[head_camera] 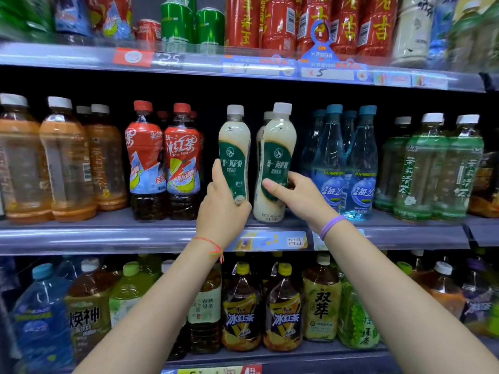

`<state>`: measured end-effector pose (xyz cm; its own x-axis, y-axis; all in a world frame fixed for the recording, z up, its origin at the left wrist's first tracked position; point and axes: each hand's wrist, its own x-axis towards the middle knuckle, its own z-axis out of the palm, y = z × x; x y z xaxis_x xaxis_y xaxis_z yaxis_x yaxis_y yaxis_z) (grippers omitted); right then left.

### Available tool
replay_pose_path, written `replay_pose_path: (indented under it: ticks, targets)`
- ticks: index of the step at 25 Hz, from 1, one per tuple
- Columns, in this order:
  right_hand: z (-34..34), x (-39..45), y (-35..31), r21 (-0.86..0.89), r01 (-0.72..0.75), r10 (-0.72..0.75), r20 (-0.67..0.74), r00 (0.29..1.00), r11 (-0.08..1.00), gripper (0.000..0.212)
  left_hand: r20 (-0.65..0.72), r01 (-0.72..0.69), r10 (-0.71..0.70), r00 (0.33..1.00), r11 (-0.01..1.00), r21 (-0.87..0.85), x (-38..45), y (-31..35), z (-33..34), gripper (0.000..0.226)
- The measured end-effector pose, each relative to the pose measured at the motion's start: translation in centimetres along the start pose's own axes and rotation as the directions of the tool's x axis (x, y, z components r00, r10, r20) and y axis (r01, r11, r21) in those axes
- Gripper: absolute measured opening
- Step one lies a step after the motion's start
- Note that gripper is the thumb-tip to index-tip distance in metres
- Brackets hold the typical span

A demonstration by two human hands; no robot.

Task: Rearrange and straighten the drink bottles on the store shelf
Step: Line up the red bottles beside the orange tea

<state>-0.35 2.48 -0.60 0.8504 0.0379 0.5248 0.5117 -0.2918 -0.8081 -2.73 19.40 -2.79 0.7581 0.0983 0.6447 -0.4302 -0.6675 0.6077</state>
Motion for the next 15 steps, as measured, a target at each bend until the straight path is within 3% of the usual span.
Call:
replay_pose_path:
  ticks: [11,13,15]
  targets:
    - [-0.1,-0.1,0.2,-0.208,-0.001,-0.008,-0.042,0.999,0.978,0.040,-0.034,-0.051,0.051,0.998,0.999,-0.009,0.2,-0.1,0.7,0.081]
    - [0.1,-0.6,0.1,-0.288,0.009,-0.056,-0.155,0.986,0.958,0.058,-0.041,-0.063,0.063,0.997,0.998,0.009,-0.2,0.0,0.7,0.079]
    - [0.6,-1.6,-0.5,-0.320,0.142,-0.255,-0.347,0.902,0.937,0.054,-0.128,-0.122,0.121,0.984,0.993,-0.001,-0.7,0.0,0.4,0.067]
